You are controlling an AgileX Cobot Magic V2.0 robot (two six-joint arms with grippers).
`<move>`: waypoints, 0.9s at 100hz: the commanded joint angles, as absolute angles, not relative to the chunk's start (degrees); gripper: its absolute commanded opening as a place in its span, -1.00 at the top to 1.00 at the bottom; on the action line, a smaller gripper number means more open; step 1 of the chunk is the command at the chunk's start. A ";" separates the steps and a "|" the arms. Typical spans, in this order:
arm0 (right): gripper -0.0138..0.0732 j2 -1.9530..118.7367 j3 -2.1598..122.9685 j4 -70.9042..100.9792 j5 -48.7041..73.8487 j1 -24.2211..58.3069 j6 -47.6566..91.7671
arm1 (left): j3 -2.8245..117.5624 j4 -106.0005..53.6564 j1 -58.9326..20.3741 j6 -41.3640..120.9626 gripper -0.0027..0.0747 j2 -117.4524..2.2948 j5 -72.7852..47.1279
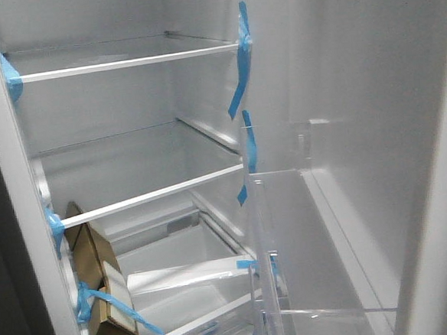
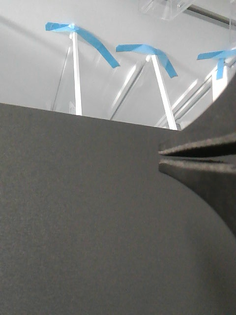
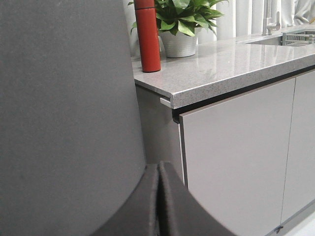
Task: Close fridge door
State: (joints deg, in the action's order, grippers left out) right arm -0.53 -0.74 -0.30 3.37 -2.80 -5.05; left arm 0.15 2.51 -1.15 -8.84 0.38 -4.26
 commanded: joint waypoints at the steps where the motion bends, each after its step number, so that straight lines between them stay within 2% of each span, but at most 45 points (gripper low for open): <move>1: 0.85 -1.75 -2.03 -0.95 -1.48 -3.14 -4.95 | -2.15 2.15 -1.23 -8.95 0.98 1.67 0.49; 18: 0.85 -1.65 -1.70 -0.33 -1.38 -3.14 -4.95 | -2.15 2.15 -1.23 -8.95 0.98 1.67 0.49; 36: 0.85 1.95 5.75 18.71 2.10 -3.14 -4.95 | -2.15 2.15 -1.23 -8.95 0.98 1.67 0.49; 62: 0.85 16.08 20.35 40.90 2.00 -3.14 -4.95 | -2.15 2.15 -1.23 -8.95 0.98 1.67 0.49; 90: 0.85 26.52 30.53 66.03 2.13 -3.14 -4.95 | -2.15 2.15 -1.23 -8.95 0.98 1.67 0.49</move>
State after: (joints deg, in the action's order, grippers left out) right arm 23.56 25.95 57.59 3.85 -2.80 -5.14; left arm 0.15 2.51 -1.15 -8.84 0.38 -4.26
